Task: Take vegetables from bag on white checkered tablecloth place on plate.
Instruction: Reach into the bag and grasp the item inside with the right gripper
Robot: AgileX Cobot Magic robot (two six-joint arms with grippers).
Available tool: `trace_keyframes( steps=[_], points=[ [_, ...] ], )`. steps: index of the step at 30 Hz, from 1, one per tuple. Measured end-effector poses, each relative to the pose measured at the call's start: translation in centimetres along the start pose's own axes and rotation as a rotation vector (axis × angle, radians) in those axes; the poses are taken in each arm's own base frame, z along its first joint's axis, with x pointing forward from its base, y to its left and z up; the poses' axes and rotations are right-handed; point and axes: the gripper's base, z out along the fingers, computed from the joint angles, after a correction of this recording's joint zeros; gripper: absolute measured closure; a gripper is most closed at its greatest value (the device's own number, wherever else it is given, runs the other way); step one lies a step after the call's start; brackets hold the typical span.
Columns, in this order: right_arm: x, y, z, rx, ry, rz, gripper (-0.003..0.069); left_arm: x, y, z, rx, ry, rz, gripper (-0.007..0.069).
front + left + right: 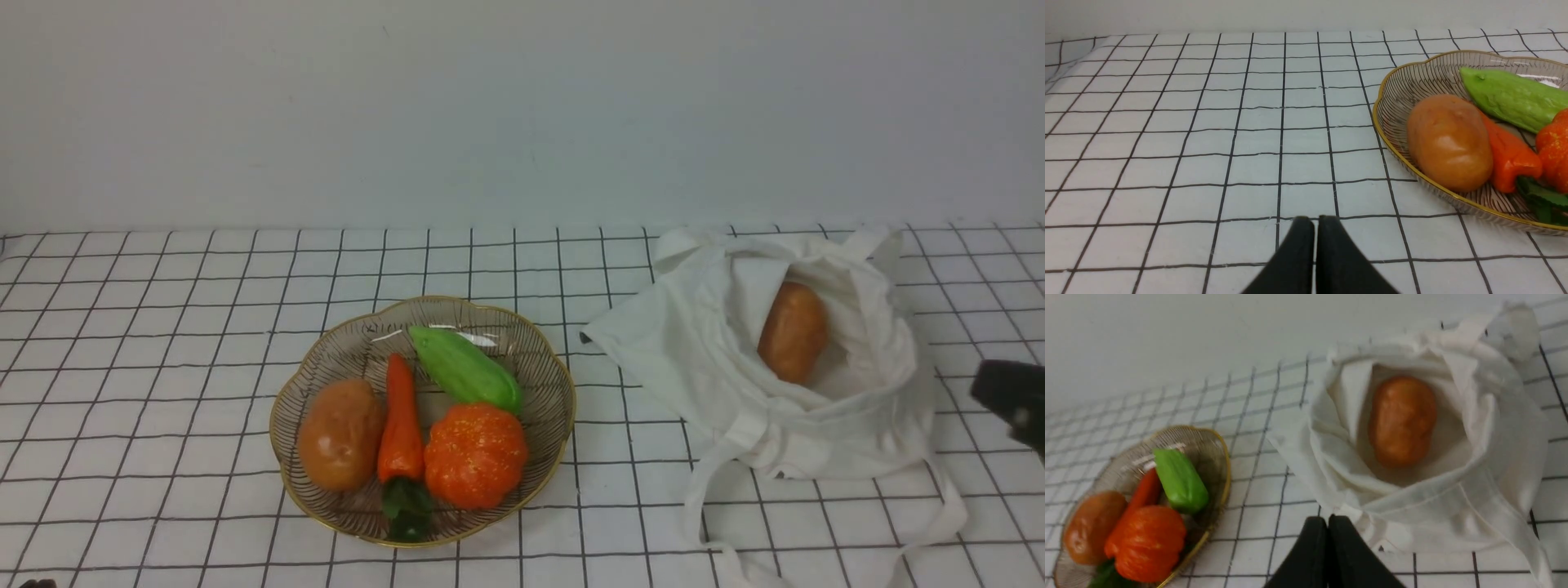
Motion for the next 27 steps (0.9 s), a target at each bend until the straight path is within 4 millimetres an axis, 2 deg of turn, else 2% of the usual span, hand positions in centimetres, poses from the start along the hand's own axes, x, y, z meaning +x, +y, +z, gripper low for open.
trace_keyframes(
  steps=[1, 2, 3, 8, 12, 14, 16, 17, 20, 21, 23, 26, 27],
  points=[
    [-0.6, -0.2, 1.3, 0.013, 0.045, 0.002, 0.0669, 0.0, 0.0, 0.0, 0.000, 0.000, 0.000, 0.0632],
    [-0.7, -0.2, 1.6, 0.016, 0.053, 0.003, 0.0668, 0.0, 0.0, 0.0, 0.000, 0.000, 0.000, 0.0632],
    [-1.6, -0.7, 4.1, 0.035, 0.120, 0.010, 0.0666, 0.0, 0.0, 0.0, 0.000, 0.000, 0.000, 0.0632],
    [-3.1, -1.7, 9.6, 0.064, 0.242, 0.010, 0.0659, 0.0, 0.0, 0.0, 0.000, 0.000, 0.000, 0.0632],
    [-3.7, -2.6, 13.4, 0.082, 0.301, -0.012, 0.0633, 0.0, 0.0, 0.0, 0.000, 0.000, 0.000, 0.0632],
    [-3.8, -2.8, 14.1, 0.085, 0.310, -0.024, 0.0618, 0.0, 0.0, 0.0, 0.000, 0.000, 0.000, 0.0632],
    [-4.3, -3.4, 15.9, 0.101, 0.305, -0.063, 0.0552, 0.0, 0.0, 0.0, 0.000, 0.000, 0.000, 0.0632],
    [-4.5, -3.4, 16.0, 0.101, 0.300, -0.069, 0.0538, 0.0, 0.0, 0.0, 0.000, 0.000, 0.000, 0.0632],
    [-4.9, -4.0, 17.4, 0.126, 0.259, -0.094, 0.0431, 0.0, 0.0, 0.0, 0.000, 0.000, 0.000, 0.0632],
    [-4.9, -4.3, 18.3, 0.135, 0.251, -0.086, 0.0361, 0.0, 0.0, 0.0, 0.000, 0.000, 0.000, 0.0632],
    [-4.8, -4.5, 19.0, 0.136, 0.258, -0.074, 0.0296, 0.0, 0.0, 0.0, 0.000, 0.000, 0.000, 0.0632],
    [-4.2, -4.7, 21.0, 0.131, 0.290, -0.078, 0.0109, 0.0, 0.0, 0.0, 0.000, 0.000, 0.000, 0.0632],
    [-4.2, -4.7, 21.1, 0.132, 0.291, -0.078, 0.0109, 0.0, 0.0, 0.0, 0.000, 0.000, 0.000, 0.0632]
  ],
)
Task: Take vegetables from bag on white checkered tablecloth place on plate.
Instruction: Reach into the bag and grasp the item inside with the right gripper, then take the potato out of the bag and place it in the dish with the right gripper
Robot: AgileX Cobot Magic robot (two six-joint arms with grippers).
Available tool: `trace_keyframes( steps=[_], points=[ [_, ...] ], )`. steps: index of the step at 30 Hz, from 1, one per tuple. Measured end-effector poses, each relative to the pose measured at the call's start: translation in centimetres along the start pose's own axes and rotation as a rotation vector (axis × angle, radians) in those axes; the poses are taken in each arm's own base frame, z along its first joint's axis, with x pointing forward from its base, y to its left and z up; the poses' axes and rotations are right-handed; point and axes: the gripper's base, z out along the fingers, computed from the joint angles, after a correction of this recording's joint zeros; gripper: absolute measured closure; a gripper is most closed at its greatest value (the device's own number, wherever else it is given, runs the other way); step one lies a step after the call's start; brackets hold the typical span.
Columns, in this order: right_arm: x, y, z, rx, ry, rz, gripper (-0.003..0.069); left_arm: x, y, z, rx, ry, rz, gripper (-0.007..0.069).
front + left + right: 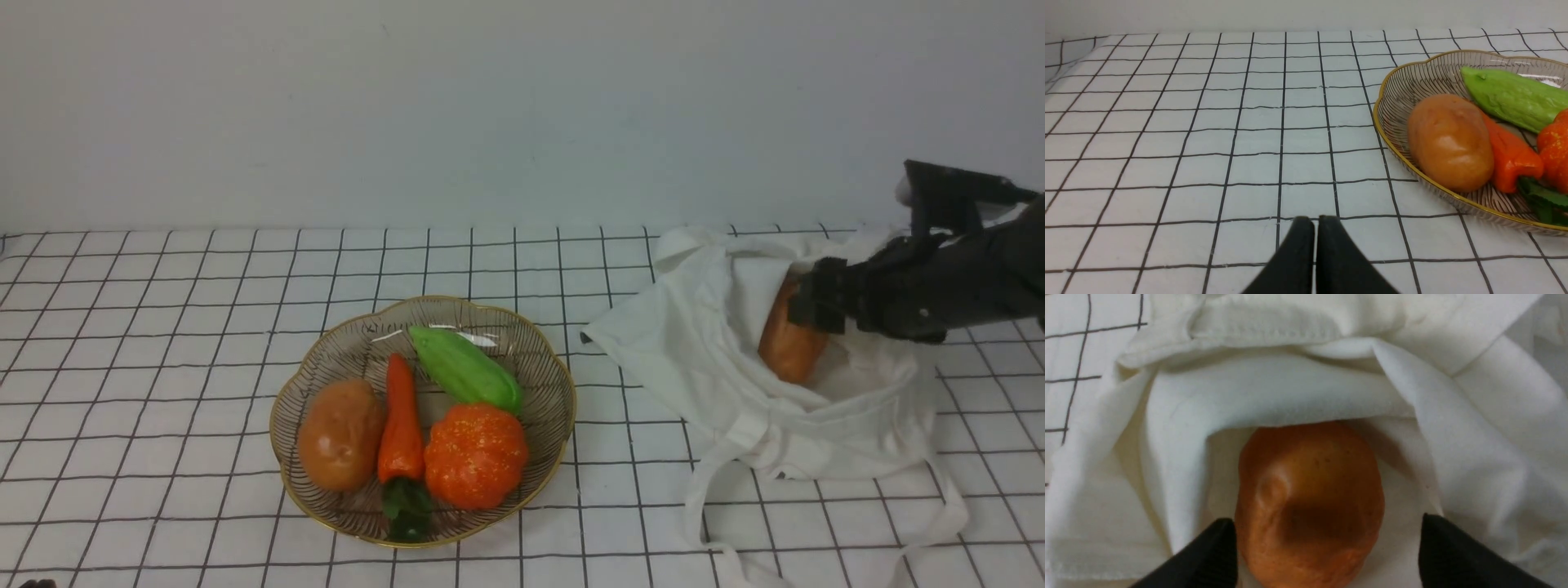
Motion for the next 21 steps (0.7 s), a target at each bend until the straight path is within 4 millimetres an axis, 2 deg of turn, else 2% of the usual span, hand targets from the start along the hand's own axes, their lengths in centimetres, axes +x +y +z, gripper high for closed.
trace_keyframes(
  steps=[2, 8, 11, 15, 20, 21],
  points=[
    [0.0, 0.4, 1.4, -0.005, 0.015, -0.043, 0.0022, 0.0, 0.0, 0.0, 0.000, 0.000, 0.000, 0.0632],
    [0.0, 0.5, 3.4, -0.006, 0.029, -0.048, -0.0001, 0.0, 0.0, 0.0, 0.000, 0.000, 0.000, 0.0632],
    [0.1, 0.3, 3.9, -0.003, 0.036, -0.043, 0.0027, 0.0, 0.0, 0.0, 0.000, 0.000, 0.000, 0.0632],
    [0.2, 0.4, 4.0, -0.012, 0.052, -0.044, 0.0151, 0.0, 0.0, 0.0, 0.000, 0.000, 0.000, 0.0632],
    [0.3, 1.1, 2.9, -0.060, 0.103, -0.047, 0.0144, 0.0, 0.0, 0.0, 0.000, 0.000, 0.000, 0.0632],
    [0.1, 1.5, 1.9, -0.082, 0.114, -0.041, 0.0144, 0.0, 0.0, 0.0, 0.000, 0.000, 0.000, 0.0632]
  ],
)
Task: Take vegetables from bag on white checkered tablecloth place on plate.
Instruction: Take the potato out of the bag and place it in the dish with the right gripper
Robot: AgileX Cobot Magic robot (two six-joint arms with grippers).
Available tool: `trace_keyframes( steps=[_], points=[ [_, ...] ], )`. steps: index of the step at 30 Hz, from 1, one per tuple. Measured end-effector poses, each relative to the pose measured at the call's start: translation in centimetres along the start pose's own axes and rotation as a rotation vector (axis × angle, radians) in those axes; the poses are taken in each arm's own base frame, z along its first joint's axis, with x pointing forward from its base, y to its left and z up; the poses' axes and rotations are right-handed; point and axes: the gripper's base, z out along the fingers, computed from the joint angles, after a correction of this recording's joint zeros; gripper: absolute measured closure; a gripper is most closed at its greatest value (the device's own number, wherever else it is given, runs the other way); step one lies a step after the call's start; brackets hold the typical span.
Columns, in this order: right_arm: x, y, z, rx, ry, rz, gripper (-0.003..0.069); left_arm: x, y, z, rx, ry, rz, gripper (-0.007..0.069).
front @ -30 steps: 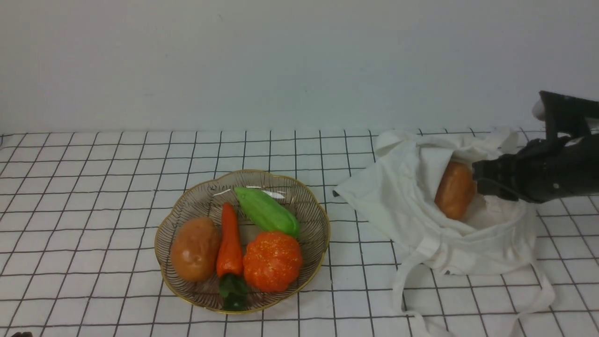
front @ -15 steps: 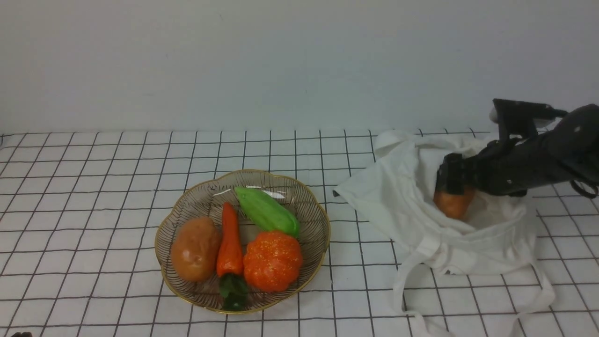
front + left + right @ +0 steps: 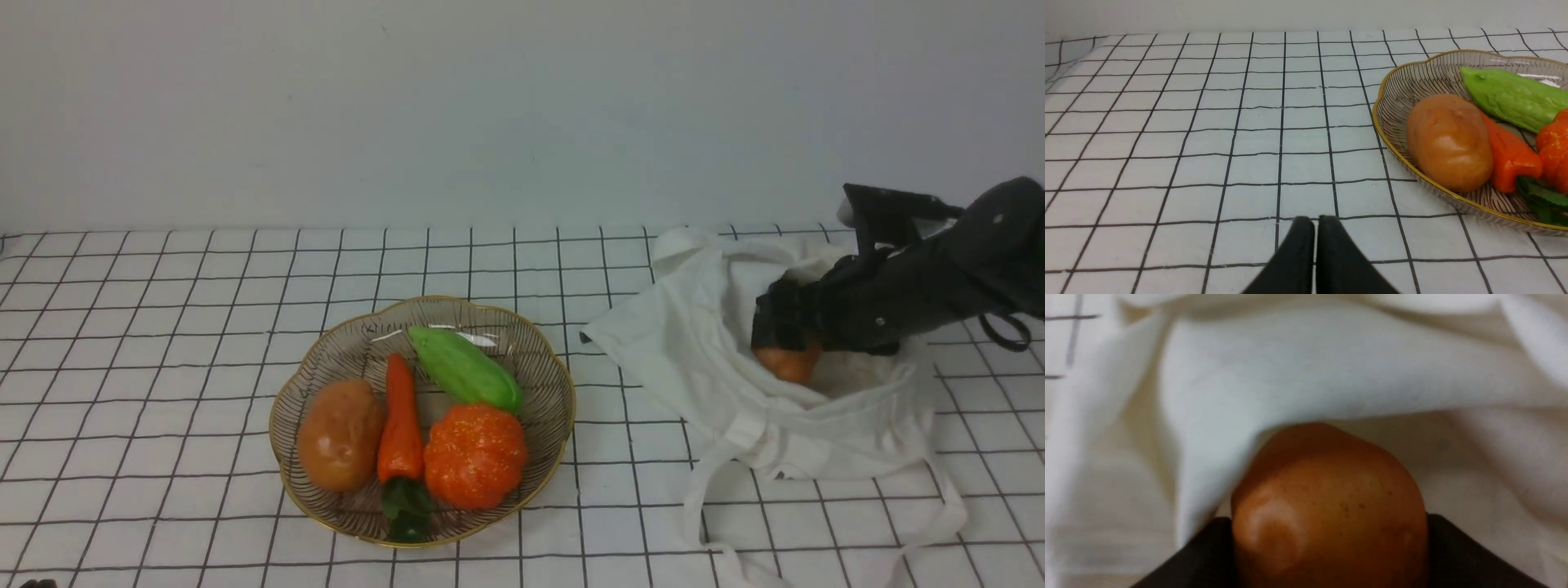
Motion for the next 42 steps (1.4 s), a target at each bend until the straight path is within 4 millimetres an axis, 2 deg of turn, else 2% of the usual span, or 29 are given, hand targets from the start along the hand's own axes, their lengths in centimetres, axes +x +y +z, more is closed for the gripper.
trace_keyframes(
  steps=[6, 9, 12, 14, 15, 19, 22, 24, 26, 27, 29, 30, 33, 34, 39, 42],
  points=[
    [0.0, 1.8, -4.8, -0.054, 0.061, -0.021, 0.0144, 0.0, 0.0, 0.0, 0.000, 0.000, 0.000, 0.0632],
    [0.2, 1.9, -7.4, -0.004, 0.089, -0.044, 0.0144, 0.0, 0.0, 0.0, 0.000, 0.000, 0.000, 0.0632],
    [0.1, 1.9, -8.9, 0.042, 0.067, -0.048, 0.0144, 0.0, 0.0, 0.0, 0.000, 0.000, 0.000, 0.0632],
    [0.0, 2.3, -11.3, 0.069, 0.028, -0.043, 0.0144, 0.0, 0.0, 0.0, 0.000, 0.000, 0.000, 0.0632],
    [0.0, 2.3, -11.3, 0.069, 0.029, -0.042, 0.0144, 0.0, 0.0, 0.0, 0.000, 0.000, 0.000, 0.0632],
    [0.0, 5.7, -15.0, 0.001, -0.088, -0.182, 0.0144, 0.0, 0.0, 0.0, 0.000, 0.000, 0.000, 0.0632],
    [0.6, 10.5, -16.4, -0.145, -0.178, -0.313, 0.0144, 0.0, 0.0, 0.0, 0.000, 0.000, 0.000, 0.0632],
    [1.3, 13.6, -16.2, -0.242, -0.206, -0.370, 0.0144, 0.0, 0.0, 0.0, 0.000, 0.000, 0.000, 0.0632],
    [1.7, 15.3, -15.7, -0.290, -0.216, -0.404, 0.0144, 0.0, 0.0, 0.0, 0.000, 0.000, 0.000, 0.0632],
    [2.1, 16.8, -15.2, -0.326, -0.229, -0.444, 0.0144, 0.0, 0.0, 0.0, 0.000, 0.000, 0.000, 0.0632],
    [3.4, 20.8, -12.8, -0.385, -0.275, -0.551, 0.0144, 0.0, 0.0, 0.0, 0.000, 0.000, 0.000, 0.0632],
    [3.4, 20.8, -12.6, -0.384, -0.270, -0.552, 0.0144, 0.0, 0.0, 0.0, 0.000, 0.000, 0.000, 0.0632],
    [4.2, 23.6, -9.3, -0.396, -0.292, -0.573, 0.0144, 0.0, 0.0, 0.0, 0.000, 0.000, 0.000, 0.0632],
    [4.4, 24.4, -7.7, -0.393, -0.280, -0.573, 0.0144, 0.0, 0.0, 0.0, 0.000, 0.000, 0.000, 0.0632],
    [3.6, 26.0, -2.9, -0.378, -0.235, -0.576, 0.0144, 0.0, 0.0, 0.0, 0.000, 0.000, 0.000, 0.0632],
    [3.4, 26.6, -0.8, -0.376, -0.206, -0.580, 0.0144, 0.0, 0.0, 0.0, 0.000, 0.000, 0.000, 0.0632]
  ],
)
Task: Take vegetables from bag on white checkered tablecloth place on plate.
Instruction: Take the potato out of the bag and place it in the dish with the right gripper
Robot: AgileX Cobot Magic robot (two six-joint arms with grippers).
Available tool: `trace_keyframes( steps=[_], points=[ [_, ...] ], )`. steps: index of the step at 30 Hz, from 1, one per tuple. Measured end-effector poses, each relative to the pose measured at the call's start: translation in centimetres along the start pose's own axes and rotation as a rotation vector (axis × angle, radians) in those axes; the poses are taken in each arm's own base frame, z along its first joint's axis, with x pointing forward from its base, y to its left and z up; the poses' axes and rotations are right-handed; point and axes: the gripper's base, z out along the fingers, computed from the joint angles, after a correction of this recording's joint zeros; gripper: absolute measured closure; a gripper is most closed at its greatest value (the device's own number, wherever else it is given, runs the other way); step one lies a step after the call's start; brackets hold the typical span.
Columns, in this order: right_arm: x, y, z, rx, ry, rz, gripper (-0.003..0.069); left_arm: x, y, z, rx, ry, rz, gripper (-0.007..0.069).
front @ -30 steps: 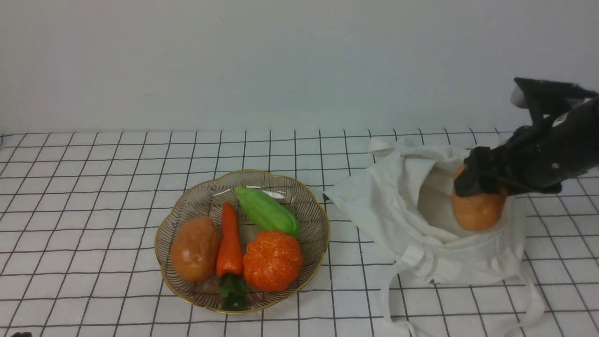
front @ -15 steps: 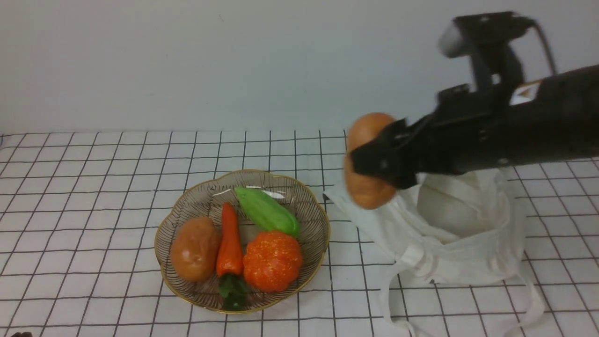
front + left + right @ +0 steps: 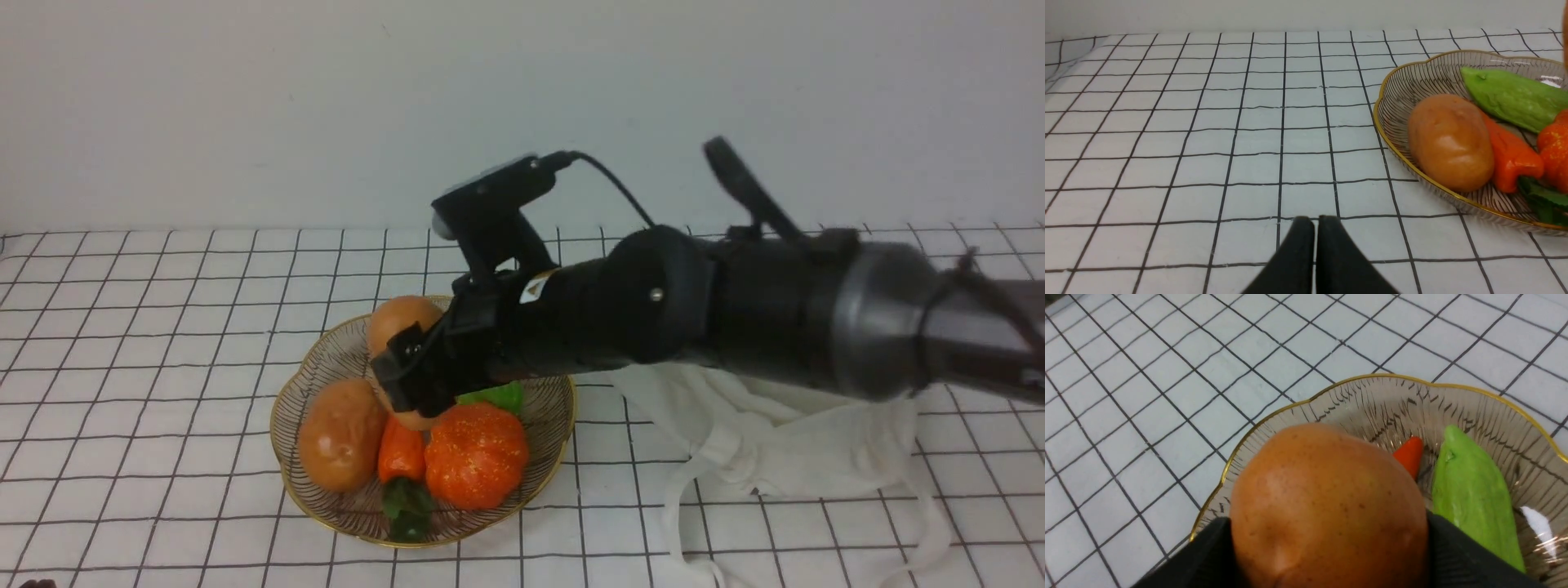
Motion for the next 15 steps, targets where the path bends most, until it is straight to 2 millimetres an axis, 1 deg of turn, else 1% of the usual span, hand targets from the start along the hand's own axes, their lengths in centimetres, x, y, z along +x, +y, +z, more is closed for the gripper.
trace_keyframes(
  steps=[1, 4, 5, 6, 10, 12, 15],
  points=[
    [0.2, -0.1, 0.9, -0.002, 0.014, 0.001, 0.0144, 0.0, 0.0, 0.0, 0.000, 0.000, 0.000, 0.0632],
    [0.6, -0.4, 2.6, -0.002, 0.034, 0.004, 0.0137, 0.0, 0.0, 0.0, 0.000, 0.000, 0.000, 0.0632],
    [0.7, -0.4, 2.8, -0.002, 0.035, 0.005, 0.0125, 0.0, 0.0, 0.0, 0.000, 0.000, 0.000, 0.0632],
    [0.8, -0.5, 3.2, -0.001, 0.040, 0.013, 0.0093, 0.0, 0.0, 0.0, 0.000, 0.000, 0.000, 0.0632],
    [0.7, -0.5, 3.4, -0.001, 0.037, 0.036, 0.0011, 0.0, 0.0, 0.0, 0.000, 0.000, 0.000, 0.0632],
    [0.5, -0.8, 3.4, 0.001, 0.034, 0.050, -0.0015, 0.0, 0.0, 0.0, 0.000, 0.000, 0.000, 0.0632],
    [0.4, -1.3, 3.1, 0.005, 0.037, 0.061, -0.0022, 0.0, 0.0, 0.0, 0.000, 0.000, 0.000, 0.0632]
  ],
)
